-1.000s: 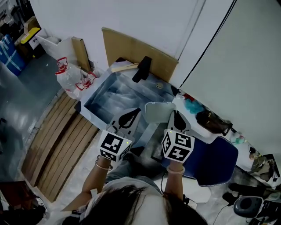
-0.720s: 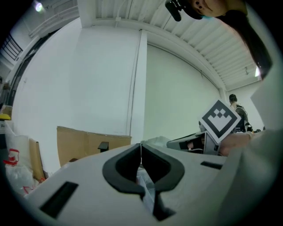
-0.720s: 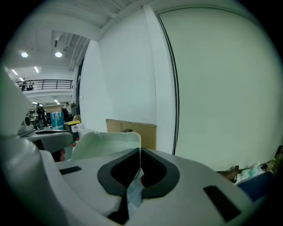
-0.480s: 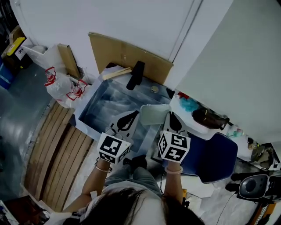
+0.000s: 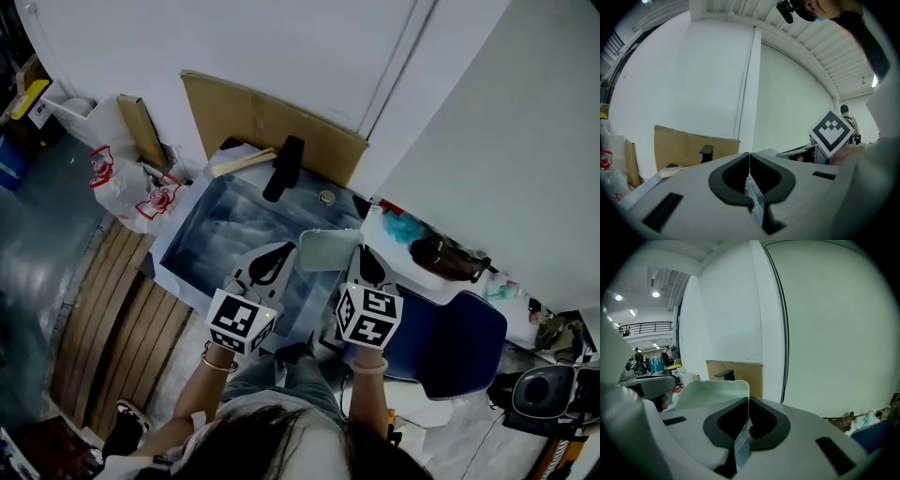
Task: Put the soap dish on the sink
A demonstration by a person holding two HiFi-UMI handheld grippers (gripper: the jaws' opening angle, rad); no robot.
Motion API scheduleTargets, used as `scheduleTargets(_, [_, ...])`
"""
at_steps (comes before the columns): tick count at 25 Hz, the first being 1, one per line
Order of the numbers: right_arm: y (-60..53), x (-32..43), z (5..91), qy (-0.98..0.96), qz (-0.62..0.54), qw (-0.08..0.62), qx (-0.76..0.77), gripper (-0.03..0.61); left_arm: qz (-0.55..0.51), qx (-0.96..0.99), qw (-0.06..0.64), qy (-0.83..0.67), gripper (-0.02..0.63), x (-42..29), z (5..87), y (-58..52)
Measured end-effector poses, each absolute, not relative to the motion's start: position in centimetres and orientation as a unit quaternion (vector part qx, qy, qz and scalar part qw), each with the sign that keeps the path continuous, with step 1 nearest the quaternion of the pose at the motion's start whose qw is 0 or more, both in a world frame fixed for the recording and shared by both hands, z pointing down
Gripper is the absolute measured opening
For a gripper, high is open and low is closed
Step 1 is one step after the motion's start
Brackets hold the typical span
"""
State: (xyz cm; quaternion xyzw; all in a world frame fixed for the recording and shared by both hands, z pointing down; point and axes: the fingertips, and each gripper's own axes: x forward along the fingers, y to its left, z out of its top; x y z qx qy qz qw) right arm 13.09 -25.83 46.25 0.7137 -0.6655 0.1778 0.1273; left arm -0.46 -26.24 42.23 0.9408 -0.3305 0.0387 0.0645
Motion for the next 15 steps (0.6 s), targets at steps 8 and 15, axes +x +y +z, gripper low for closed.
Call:
scheduleTargets(8, [-28.0,15.0,48.6,-0.679,0.189,0.144,0.695,0.029,0.048,0.932,0.074,-0.350,0.009,1.6,43.8,-27.9])
scheduleTargets(15, [-30.1,16.8,51.0,-0.693,0.203,0.161,0.673,0.029,0.067,0.923,0.086,-0.369,0.009,3.4,45.6,-29.5])
